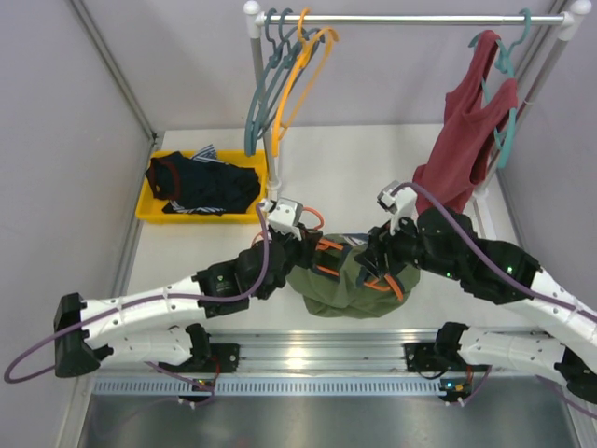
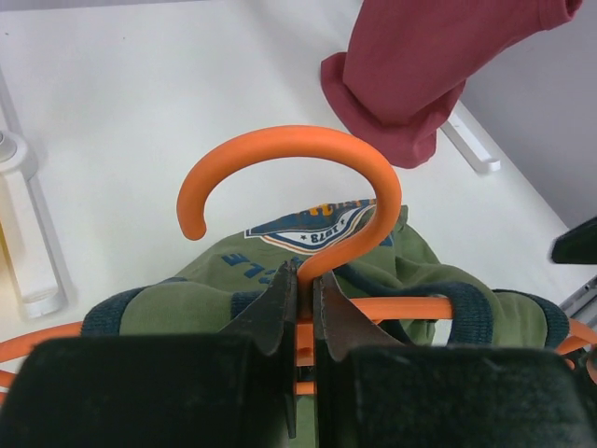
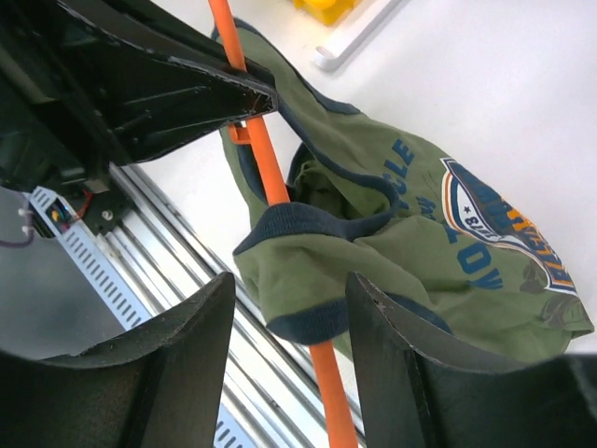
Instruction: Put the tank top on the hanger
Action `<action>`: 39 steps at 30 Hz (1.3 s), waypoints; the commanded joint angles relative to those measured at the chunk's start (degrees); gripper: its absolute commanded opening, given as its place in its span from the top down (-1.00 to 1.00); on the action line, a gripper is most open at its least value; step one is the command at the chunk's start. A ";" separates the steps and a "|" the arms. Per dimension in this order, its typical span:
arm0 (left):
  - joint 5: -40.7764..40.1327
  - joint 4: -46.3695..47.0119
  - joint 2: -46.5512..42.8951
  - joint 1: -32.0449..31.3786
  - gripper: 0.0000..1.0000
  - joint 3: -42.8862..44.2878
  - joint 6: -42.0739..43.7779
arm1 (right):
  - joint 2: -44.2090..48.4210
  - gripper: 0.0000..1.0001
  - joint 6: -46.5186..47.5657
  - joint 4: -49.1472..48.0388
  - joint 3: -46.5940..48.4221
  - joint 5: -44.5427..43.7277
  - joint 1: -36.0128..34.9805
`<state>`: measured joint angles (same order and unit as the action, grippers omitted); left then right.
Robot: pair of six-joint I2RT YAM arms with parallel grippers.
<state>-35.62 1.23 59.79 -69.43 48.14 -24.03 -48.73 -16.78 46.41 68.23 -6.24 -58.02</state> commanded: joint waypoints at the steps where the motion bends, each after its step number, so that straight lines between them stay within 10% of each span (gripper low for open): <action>1: 1.51 0.53 -1.96 -0.27 1.00 4.24 1.18 | -2.51 -0.02 2.97 -0.97 -0.03 0.35 -0.87; 9: 4.32 -0.27 -0.03 -0.18 1.00 8.37 2.94 | -5.23 0.01 2.89 -1.85 -0.73 -1.49 -2.71; 18: 6.08 0.17 4.19 -0.18 1.00 14.34 5.40 | -2.16 1.00 0.43 -1.94 -1.08 -5.70 -3.06; 26: 5.21 -0.97 12.36 0.26 -0.02 25.77 10.14 | 3.29 1.00 -3.88 -2.38 -2.48 -10.27 -3.06; 39: 7.40 -2.82 13.17 0.52 -0.16 38.51 15.85 | 8.48 1.00 -6.34 -2.82 4.35 -24.42 -3.06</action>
<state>-26.87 -3.75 76.01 -69.34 82.50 -11.11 -40.71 -22.31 46.19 66.59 -23.27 -61.01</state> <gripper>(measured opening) 0.580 0.139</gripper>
